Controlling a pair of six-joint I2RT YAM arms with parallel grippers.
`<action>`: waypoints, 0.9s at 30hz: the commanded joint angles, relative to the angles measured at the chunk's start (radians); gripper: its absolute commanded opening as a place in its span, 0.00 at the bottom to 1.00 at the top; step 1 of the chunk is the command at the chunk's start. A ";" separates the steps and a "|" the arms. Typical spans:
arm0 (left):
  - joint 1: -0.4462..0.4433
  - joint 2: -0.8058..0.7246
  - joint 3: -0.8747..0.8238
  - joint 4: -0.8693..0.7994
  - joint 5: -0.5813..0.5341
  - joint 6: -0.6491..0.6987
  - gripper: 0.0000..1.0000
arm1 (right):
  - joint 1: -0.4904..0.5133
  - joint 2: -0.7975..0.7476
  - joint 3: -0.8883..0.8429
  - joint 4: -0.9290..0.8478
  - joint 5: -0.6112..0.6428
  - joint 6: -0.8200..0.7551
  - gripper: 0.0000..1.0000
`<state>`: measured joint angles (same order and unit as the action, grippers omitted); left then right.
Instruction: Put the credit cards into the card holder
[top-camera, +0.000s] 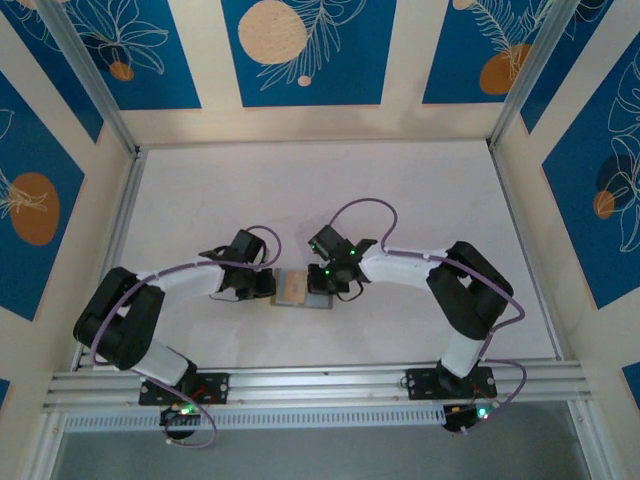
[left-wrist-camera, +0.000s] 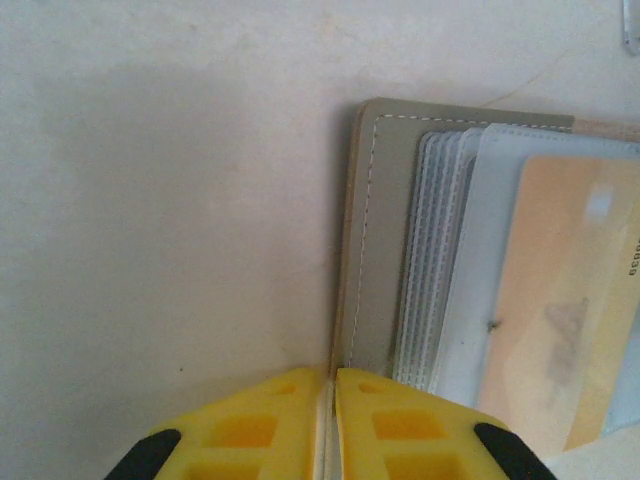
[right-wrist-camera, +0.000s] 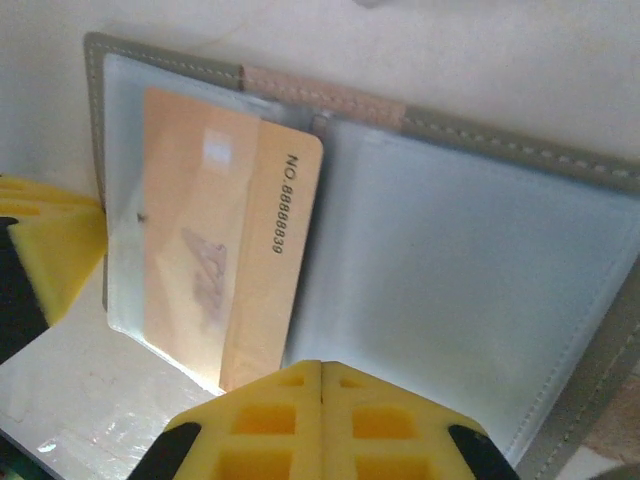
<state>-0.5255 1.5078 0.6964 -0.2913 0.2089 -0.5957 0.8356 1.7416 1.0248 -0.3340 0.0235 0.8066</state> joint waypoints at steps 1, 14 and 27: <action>0.006 0.035 -0.019 0.026 -0.013 0.008 0.13 | 0.009 0.030 0.051 -0.072 0.032 -0.031 0.00; 0.004 0.041 -0.024 0.037 -0.003 0.012 0.12 | 0.014 0.124 0.119 -0.087 0.024 -0.040 0.00; -0.008 0.074 -0.039 0.064 0.010 0.009 0.12 | 0.025 0.177 0.147 0.042 -0.066 -0.008 0.00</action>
<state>-0.5243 1.5188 0.6945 -0.2768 0.2245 -0.5953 0.8490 1.8919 1.1465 -0.3393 0.0063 0.7853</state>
